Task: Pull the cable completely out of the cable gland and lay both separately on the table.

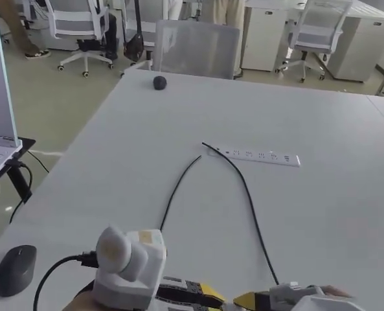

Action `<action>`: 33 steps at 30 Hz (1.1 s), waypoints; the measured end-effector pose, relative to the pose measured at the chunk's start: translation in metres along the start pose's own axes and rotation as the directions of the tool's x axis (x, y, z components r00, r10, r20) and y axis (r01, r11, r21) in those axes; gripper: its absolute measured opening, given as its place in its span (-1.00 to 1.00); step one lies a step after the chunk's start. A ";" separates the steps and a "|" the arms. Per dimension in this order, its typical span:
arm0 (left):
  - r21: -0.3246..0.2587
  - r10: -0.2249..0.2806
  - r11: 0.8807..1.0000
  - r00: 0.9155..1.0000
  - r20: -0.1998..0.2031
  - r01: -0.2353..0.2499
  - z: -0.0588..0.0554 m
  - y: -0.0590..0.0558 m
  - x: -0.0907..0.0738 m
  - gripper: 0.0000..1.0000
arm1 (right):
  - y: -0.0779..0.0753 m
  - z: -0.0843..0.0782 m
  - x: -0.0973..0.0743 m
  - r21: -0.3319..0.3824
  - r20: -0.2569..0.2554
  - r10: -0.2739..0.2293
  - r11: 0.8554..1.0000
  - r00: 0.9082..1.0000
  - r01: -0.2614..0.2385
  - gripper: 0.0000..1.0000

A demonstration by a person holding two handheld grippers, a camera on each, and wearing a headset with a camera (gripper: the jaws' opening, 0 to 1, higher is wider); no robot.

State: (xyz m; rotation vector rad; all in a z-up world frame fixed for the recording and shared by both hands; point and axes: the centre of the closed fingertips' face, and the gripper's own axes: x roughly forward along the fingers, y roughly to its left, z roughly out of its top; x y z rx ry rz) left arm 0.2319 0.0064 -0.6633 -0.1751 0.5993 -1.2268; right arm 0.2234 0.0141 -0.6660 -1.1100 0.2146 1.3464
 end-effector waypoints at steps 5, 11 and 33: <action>0.015 -0.013 1.000 1.000 -0.006 0.013 0.001 -0.002 0.002 -0.71 | -0.001 -0.003 0.000 0.040 0.010 0.058 0.998 0.998 -0.058 -0.84; 0.131 0.008 0.991 1.000 -0.025 -0.005 -0.002 -0.001 0.001 -0.70 | -0.013 0.001 -0.009 0.253 0.122 0.128 0.955 0.984 -0.155 -0.41; 0.319 -0.026 0.946 0.995 -0.094 0.055 -0.010 -0.013 0.005 -0.70 | 0.012 0.000 0.000 0.523 0.285 0.613 0.545 0.737 -0.655 -0.62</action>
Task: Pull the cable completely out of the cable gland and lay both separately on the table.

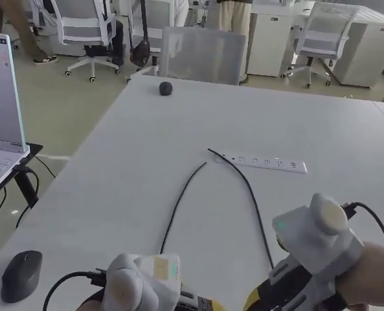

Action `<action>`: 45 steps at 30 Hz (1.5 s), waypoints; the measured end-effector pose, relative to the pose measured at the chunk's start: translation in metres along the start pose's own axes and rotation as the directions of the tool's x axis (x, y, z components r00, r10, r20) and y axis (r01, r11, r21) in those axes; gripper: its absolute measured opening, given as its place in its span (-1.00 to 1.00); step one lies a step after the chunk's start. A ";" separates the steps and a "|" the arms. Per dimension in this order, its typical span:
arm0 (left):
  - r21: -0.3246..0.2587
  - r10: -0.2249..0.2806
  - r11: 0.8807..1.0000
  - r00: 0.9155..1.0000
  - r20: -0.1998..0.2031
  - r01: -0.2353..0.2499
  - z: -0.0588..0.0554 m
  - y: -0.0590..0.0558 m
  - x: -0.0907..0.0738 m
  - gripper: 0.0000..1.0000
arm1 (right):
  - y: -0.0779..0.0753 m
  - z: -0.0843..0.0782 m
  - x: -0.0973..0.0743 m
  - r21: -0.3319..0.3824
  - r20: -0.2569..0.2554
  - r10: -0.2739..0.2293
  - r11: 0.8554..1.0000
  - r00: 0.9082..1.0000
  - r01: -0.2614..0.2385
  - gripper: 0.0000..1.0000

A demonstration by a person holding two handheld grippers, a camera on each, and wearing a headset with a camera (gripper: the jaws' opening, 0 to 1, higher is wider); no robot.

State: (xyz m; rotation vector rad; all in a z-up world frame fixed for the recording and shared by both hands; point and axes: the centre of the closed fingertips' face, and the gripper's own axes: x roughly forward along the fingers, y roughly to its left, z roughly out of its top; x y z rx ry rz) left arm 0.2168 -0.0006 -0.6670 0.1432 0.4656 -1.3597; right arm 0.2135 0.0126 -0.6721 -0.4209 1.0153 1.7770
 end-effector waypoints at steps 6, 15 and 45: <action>-0.003 -0.004 1.000 1.000 0.003 0.004 0.000 0.000 0.001 -0.70 | 0.000 -0.003 0.000 -0.015 -0.010 0.018 1.000 1.000 -0.018 -0.69; -0.041 0.020 0.999 1.000 0.009 -0.020 -0.001 0.008 -0.002 -0.70 | -0.002 -0.002 0.003 -0.042 -0.009 -0.015 0.999 1.000 0.015 -0.85; -0.291 0.056 0.956 0.996 0.071 -0.033 -0.005 0.010 -0.011 -0.70 | -0.003 0.006 0.004 -0.604 0.206 -0.633 0.518 0.746 0.606 -0.85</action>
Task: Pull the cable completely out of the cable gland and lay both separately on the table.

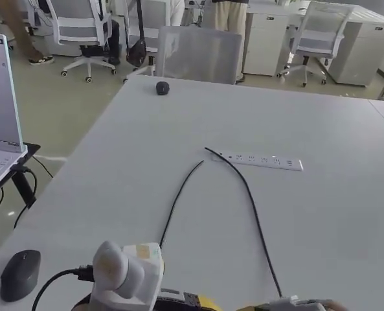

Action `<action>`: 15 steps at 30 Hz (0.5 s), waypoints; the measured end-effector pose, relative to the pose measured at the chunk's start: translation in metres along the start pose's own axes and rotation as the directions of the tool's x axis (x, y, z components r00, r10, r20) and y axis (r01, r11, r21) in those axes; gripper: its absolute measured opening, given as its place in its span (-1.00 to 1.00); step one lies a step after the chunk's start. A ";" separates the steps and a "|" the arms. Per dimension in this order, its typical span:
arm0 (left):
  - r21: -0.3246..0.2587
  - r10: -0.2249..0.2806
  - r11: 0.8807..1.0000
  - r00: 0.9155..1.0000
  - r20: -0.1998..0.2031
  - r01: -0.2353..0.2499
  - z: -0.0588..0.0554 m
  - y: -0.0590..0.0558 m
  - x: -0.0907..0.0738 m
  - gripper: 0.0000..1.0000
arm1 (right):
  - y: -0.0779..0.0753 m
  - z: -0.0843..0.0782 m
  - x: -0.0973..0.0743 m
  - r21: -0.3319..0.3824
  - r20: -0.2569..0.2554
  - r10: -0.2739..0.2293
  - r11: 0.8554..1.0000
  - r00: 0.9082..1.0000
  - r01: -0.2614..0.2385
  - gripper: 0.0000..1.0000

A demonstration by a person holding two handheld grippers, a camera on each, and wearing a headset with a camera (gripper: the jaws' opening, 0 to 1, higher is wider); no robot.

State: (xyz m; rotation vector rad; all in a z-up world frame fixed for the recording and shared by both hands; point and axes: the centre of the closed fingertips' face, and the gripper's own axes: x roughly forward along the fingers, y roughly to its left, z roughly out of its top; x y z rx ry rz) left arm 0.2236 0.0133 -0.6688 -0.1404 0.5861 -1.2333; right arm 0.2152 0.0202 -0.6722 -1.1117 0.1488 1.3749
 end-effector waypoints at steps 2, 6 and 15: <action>0.002 0.000 1.000 1.000 -0.001 0.000 0.001 0.000 0.000 -0.70 | -0.002 0.000 0.000 -0.004 0.002 0.004 1.000 1.000 -0.004 -0.85; 0.026 -0.004 1.000 1.000 -0.010 0.004 0.002 -0.001 0.001 -0.70 | -0.002 0.000 0.000 0.023 0.011 0.034 0.999 0.999 -0.034 -0.83; 0.187 0.009 0.982 0.999 -0.042 -0.001 -0.003 -0.005 0.003 -0.70 | 0.001 -0.006 -0.003 0.406 0.090 0.155 0.896 0.984 -0.178 0.08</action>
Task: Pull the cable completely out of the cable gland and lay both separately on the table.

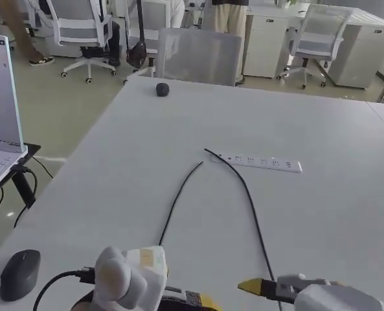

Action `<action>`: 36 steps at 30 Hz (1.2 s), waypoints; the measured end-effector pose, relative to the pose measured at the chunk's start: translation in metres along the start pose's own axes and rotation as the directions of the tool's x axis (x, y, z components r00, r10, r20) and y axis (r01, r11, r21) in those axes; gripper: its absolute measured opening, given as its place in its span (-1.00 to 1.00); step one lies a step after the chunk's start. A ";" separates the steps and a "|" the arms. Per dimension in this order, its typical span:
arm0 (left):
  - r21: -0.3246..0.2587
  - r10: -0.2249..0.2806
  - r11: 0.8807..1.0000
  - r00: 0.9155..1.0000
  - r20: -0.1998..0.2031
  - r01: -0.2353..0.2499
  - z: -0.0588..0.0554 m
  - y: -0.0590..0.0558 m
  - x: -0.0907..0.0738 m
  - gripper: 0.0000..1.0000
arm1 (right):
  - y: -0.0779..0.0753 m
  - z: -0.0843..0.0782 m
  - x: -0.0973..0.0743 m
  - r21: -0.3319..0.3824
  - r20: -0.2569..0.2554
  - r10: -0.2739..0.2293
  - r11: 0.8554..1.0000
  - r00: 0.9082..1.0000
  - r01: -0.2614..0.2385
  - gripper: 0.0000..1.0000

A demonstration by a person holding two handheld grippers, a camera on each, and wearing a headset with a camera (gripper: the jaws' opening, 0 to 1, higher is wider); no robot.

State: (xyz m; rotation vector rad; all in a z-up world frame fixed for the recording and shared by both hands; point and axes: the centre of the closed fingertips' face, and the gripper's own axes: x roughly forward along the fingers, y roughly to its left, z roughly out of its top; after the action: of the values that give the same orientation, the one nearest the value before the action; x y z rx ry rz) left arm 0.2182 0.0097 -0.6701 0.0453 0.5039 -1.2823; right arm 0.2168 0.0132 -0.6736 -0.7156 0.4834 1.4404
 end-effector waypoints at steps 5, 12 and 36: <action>0.059 0.021 0.998 1.000 -0.003 -0.021 0.001 0.001 -0.001 -0.70 | -0.010 -0.006 -0.008 0.186 0.003 0.091 0.978 0.996 -0.090 -0.01; 0.116 0.030 0.993 0.999 -0.011 -0.029 0.008 -0.001 -0.002 -0.70 | -0.008 -0.001 -0.011 0.175 0.004 0.180 0.968 0.984 -0.178 -0.29; 0.136 0.039 0.990 0.999 0.003 -0.039 0.011 0.005 -0.006 -0.70 | -0.004 -0.007 0.001 0.109 -0.069 0.184 0.978 0.981 -0.176 -1.00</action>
State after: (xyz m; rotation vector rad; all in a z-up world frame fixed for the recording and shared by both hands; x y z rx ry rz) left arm 0.2253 0.0128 -0.6590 0.1680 0.4133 -1.2770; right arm 0.2213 0.0092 -0.6788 -0.6613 0.6936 1.5478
